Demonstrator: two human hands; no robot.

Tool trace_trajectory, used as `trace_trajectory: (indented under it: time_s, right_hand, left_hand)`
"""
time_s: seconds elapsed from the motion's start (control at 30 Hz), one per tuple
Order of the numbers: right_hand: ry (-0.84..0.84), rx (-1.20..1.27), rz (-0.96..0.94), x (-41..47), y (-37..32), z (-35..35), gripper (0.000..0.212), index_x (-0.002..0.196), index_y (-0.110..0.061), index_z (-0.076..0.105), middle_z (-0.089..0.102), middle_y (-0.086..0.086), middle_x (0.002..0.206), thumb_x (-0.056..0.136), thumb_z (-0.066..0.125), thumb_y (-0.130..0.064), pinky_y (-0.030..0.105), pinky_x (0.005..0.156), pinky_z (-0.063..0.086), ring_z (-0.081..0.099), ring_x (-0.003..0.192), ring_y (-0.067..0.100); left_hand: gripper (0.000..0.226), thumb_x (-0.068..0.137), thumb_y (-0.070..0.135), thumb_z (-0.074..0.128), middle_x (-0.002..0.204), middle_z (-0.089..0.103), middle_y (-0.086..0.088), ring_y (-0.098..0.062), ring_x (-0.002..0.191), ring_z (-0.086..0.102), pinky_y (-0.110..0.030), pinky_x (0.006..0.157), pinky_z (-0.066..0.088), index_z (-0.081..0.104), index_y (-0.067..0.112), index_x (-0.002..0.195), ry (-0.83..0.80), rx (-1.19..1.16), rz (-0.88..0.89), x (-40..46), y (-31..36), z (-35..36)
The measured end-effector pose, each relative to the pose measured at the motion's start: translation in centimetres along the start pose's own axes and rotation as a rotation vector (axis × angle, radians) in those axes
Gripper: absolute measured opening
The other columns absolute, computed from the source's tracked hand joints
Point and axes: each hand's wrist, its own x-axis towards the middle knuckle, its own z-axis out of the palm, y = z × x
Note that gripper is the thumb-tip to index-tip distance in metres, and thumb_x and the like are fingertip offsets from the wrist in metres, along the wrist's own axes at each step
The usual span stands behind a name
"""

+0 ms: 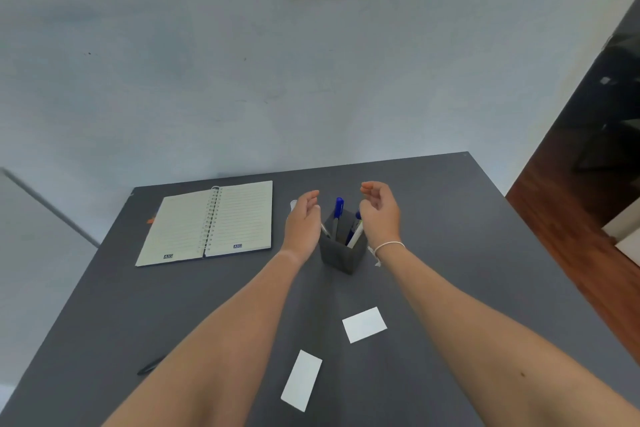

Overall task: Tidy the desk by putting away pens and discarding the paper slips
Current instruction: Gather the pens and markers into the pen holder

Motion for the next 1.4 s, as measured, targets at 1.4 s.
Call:
trace_trajectory:
  time_s: [1.4]
  right_hand:
    - [-0.484,-0.950,-0.163,-24.2,12.4,14.3,0.039,0.126,-0.019,0.056,0.049,0.003,0.138,0.088,0.048,-0.011,0.028,0.111,0.028,0.039,0.130,0.020]
  left_hand:
    - [0.037,0.089,0.016,0.049,0.126,0.057,-0.006,-0.024,0.119,0.050,-0.036,0.102,0.041,0.053,0.018,0.126,-0.227,0.740,0.019,-13.2,-19.9,-24.9]
